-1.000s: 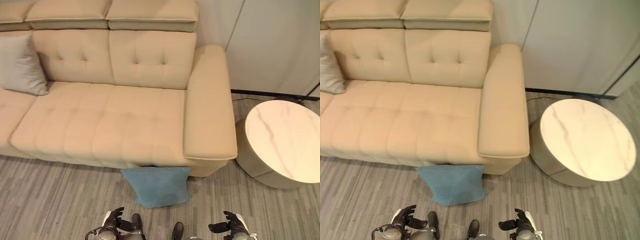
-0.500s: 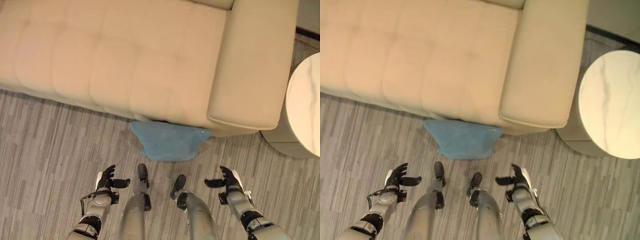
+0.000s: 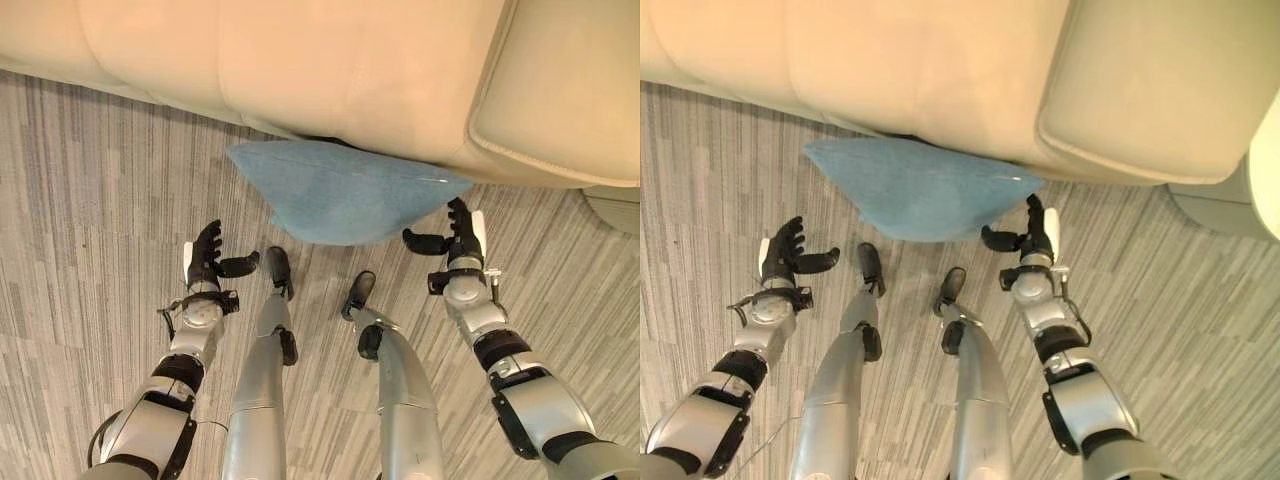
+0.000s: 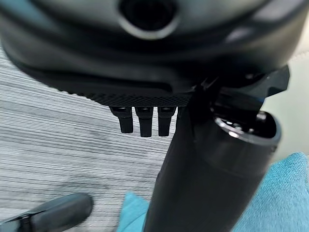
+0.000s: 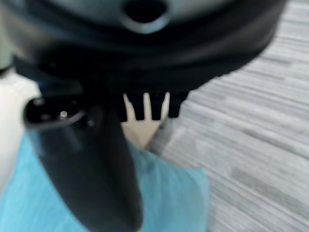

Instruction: Pick up all the scattered cushions and arrange them neatly on the sofa.

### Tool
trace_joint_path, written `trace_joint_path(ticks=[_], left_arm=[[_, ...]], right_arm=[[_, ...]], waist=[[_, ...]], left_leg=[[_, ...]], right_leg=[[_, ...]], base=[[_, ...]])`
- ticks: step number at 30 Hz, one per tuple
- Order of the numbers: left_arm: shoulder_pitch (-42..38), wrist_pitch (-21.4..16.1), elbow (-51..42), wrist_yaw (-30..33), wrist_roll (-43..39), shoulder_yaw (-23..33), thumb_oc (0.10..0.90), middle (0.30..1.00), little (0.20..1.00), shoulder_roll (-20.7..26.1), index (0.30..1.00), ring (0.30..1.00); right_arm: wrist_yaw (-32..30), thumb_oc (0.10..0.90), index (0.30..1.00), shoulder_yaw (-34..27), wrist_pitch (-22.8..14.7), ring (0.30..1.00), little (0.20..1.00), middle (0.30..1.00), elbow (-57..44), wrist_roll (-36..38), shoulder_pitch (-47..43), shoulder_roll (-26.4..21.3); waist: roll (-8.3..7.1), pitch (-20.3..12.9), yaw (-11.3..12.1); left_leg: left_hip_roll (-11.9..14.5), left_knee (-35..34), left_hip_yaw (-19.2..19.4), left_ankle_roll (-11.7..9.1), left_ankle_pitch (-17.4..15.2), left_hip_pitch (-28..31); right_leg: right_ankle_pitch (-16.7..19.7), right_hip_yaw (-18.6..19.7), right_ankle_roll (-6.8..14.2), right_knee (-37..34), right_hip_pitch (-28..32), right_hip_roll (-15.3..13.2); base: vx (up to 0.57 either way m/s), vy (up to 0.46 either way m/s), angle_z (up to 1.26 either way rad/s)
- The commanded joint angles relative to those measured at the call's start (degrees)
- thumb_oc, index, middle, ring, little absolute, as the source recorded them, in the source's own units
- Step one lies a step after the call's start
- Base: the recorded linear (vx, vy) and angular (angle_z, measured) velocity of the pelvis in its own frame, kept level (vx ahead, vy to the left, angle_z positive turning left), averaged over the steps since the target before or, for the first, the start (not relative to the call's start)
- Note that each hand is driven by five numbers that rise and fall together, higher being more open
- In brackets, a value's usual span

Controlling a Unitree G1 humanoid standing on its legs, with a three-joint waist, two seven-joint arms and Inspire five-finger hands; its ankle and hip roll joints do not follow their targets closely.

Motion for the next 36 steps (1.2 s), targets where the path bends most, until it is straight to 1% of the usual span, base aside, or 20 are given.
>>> trace_joint_path(ticks=[1, 3, 4, 6, 11, 12, 18, 19, 20, 22, 23, 24, 25, 26, 31, 33, 36], left_arm=[[0.82, -3.18, -0.61, 3.01, -1.05, 0.17, 0.800, 0.900, 0.900, 2.30, 0.900, 0.900], [0.22, -3.17, -1.13, 3.18, -0.99, 0.02, 0.800, 0.900, 0.900, 2.51, 0.900, 0.900], [-1.02, -3.27, -2.00, 3.34, -0.87, -0.61, 0.800, 0.900, 0.900, 2.72, 0.900, 0.900], [-1.86, -3.32, -2.39, 3.47, -0.67, -0.96, 0.800, 0.900, 0.900, 2.77, 0.900, 0.900], [-5.95, -3.51, -4.90, 3.55, -0.52, -3.39, 0.800, 0.900, 0.900, 1.60, 0.900, 0.900], [-7.29, -3.46, -5.36, 3.46, -0.44, -4.35, 0.800, 0.900, 0.900, 1.05, 0.900, 0.900], [-9.63, -3.31, -7.67, 3.10, -0.42, -6.86, 0.800, 0.900, 0.900, -1.59, 0.900, 0.900], [-10.16, -3.29, -8.31, 2.84, -0.57, -7.55, 0.800, 0.900, 0.900, -2.29, 0.900, 0.900], [-11.83, -3.16, -9.61, 2.10, -1.48, -9.03, 0.800, 0.900, 0.900, -4.06, 0.900, 0.900], [-11.86, -3.15, -9.60, 2.10, -1.49, -9.04, 0.800, 0.900, 0.900, -4.07, 0.900, 0.900], [-13.00, -3.25, -11.30, 1.87, -2.11, -10.06, 0.690, 0.735, 0.735, -5.02, 0.735, 0.735], [-12.98, -3.21, -11.36, 1.89, -2.11, -10.06, 0.438, 0.356, 0.356, -5.02, 0.356, 0.356], [-13.27, -3.37, -12.27, 1.74, -2.30, -10.29, 0.400, 0.300, 0.300, -5.38, 0.300, 0.300], [-13.72, -3.80, -14.72, 1.68, -2.60, -10.67, 0.400, 0.300, 0.300, -5.81, 0.300, 0.300], [-12.97, -4.19, -18.05, 1.56, -2.20, -10.60, 0.400, 0.300, 0.300, -5.94, 0.300, 0.300], [-11.79, -4.34, -19.62, 1.58, -2.13, -10.01, 0.400, 0.300, 0.300, -6.02, 0.300, 0.300], [-7.93, -4.63, -22.29, 1.74, -1.47, -7.95, 0.400, 0.300, 0.300, -5.81, 0.300, 0.300]], right_arm=[[-3.98, 0.800, 0.900, 0.41, -2.77, 0.900, 0.900, 0.900, -2.95, 1.83, 1.65, -4.42], [-4.30, 0.800, 0.900, 0.40, -2.83, 0.900, 0.900, 0.900, -3.47, 1.88, 0.99, -4.48], [-4.70, 0.800, 0.900, 0.65, -3.11, 0.900, 0.900, 0.900, -3.87, 2.19, -0.50, -4.49], [-4.84, 0.800, 0.900, 0.81, -3.25, 0.900, 0.900, 0.900, -4.31, 2.34, -1.33, -4.50], [-4.77, 0.800, 0.900, 2.17, -4.18, 0.900, 0.900, 0.900, -6.70, 3.19, -4.58, -2.99], [-4.48, 0.800, 0.900, 2.80, -4.43, 0.900, 0.900, 0.900, -8.12, 2.95, -5.10, -2.21], [-4.16, 0.800, 0.900, 4.48, -4.90, 0.900, 0.900, 0.900, -11.27, 1.94, -6.69, 0.02], [-3.93, 0.800, 0.900, 4.93, -5.04, 0.900, 0.900, 0.900, -11.86, 1.80, -6.85, 0.60], [-3.26, 0.800, 0.900, 6.08, -5.32, 0.900, 0.900, 0.900, -13.58, 1.54, -7.86, 1.88], [-3.26, 0.800, 0.900, 6.07, -5.30, 0.900, 0.900, 0.900, -13.60, 1.54, -7.86, 1.85], [-2.50, 0.711, 0.766, 6.78, -5.65, 0.766, 0.766, 0.766, -15.12, 1.95, -8.15, 2.78], [-2.50, 0.543, 0.514, 6.77, -5.61, 0.514, 0.514, 0.514, -15.17, 1.95, -8.13, 2.77], [-2.13, 0.400, 0.300, 6.93, -5.94, 0.300, 0.300, 0.300, -16.05, 2.06, -8.19, 2.99], [-1.58, 0.400, 0.300, 6.96, -6.54, 0.300, 0.300, 0.300, -18.08, 2.27, -8.11, 3.24], [-0.83, 0.400, 0.300, 5.75, -7.90, 0.300, 0.300, 0.300, -21.34, 2.71, -6.39, 3.83], [-0.39, 0.400, 0.300, 5.04, -8.29, 0.300, 0.300, 0.300, -23.19, 2.61, -4.61, 4.01], [0.41, 0.400, 0.300, 2.85, -9.52, 0.300, 0.300, 0.300, -26.24, 2.90, -0.11, 4.04]], waist=[[1.27, -5.35, -0.59], [1.38, -5.40, -0.71], [1.54, -5.51, -0.85], [1.66, -5.67, -0.93], [2.05, -6.09, -1.31], [2.23, -6.35, -1.55], [2.58, -7.17, -1.84], [2.65, -7.29, -1.98], [2.74, -7.62, -2.30], [2.74, -7.65, -2.29], [2.77, -7.72, -2.51], [2.76, -7.77, -2.51], [2.80, -7.86, -2.59], [2.91, -8.05, -2.78], [3.11, -8.69, -2.95], [3.25, -9.15, -2.97], [3.65, -10.12, -2.80]], left_leg=[[2.07, 5.98, -3.38, -3.27, -8.76, -3.27], [2.03, 6.14, -3.50, -3.18, -8.77, -4.17], [2.04, 6.37, -3.63, -3.02, -8.75, -5.60], [2.05, 6.42, -3.64, -2.94, -8.75, -6.25], [1.87, 6.36, -3.89, -2.86, -8.58, -8.70], [1.85, 6.39, -4.07, -2.77, -8.53, -9.31], [1.73, 6.46, -4.04, -2.65, -8.65, -10.42], [1.72, 6.44, -4.08, -2.63, -8.60, -10.61], [1.60, 6.25, -4.26, -2.56, -8.57, -11.06], [1.59, 6.25, -4.25, -2.55, -8.57, -11.10], [1.61, 5.96, -4.32, -2.57, -8.39, -11.33], [1.60, 5.94, -4.31, -2.57, -8.37, -11.37], [1.59, 5.60, -4.26, -2.56, -8.26, -11.40], [1.51, 5.22, -4.23, -2.57, -8.09, -11.57], [1.37, 4.47, -4.06, -2.60, -7.80, -11.49], [1.41, 4.33, -3.94, -2.61, -7.69, -11.38], [1.52, 3.98, -3.85, -2.79, -7.43, -10.84]], right_leg=[[9.09, 4.61, 7.46, -12.11, -1.52, -2.38], [9.08, 4.79, 7.49, -11.82, -2.42, -2.34], [9.05, 5.06, 7.58, -11.11, -4.22, -2.44], [9.11, 5.28, 7.67, -10.92, -5.01, -2.41], [9.35, 6.01, 7.88, -10.28, -8.30, -2.13], [9.25, 6.12, 7.83, -9.93, -9.07, -2.05], [9.47, 6.50, 7.92, -9.78, -10.39, -2.01], [9.47, 6.59, 7.91, -9.73, -10.67, -1.94], [9.57, 6.90, 8.01, -9.49, -11.43, -1.79], [9.57, 6.91, 8.01, -9.47, -11.48, -1.80], [9.65, 6.98, 8.08, -9.50, -11.84, -1.74], [9.64, 7.00, 8.07, -9.48, -11.91, -1.75], [9.65, 6.99, 8.09, -9.48, -12.06, -1.73], [9.75, 7.00, 8.23, -9.43, -12.44, -1.68], [10.03, 7.08, 8.43, -9.33, -12.79, -1.44], [10.03, 7.01, 8.41, -9.15, -12.85, -1.40], [9.94, 6.92, 8.36, -8.52, -12.66, -1.41]], base=[[0.00, 0.000, 0.00], [0.00, 0.000, 0.00], [0.02, 0.031, 0.00], [0.01, 0.007, 0.02], [0.01, -0.012, 0.03], [0.01, -0.003, -0.09], [0.01, 0.000, -0.06], [0.00, 0.000, 0.00], [0.00, 0.000, 0.00], [0.00, 0.000, 0.00], [0.00, 0.000, 0.00], [0.00, 0.000, 0.00], [0.00, 0.000, 0.00], [0.00, 0.000, 0.00], [0.00, 0.000, 0.00], [0.00, 0.000, 0.00], [0.00, 0.000, 0.00]])
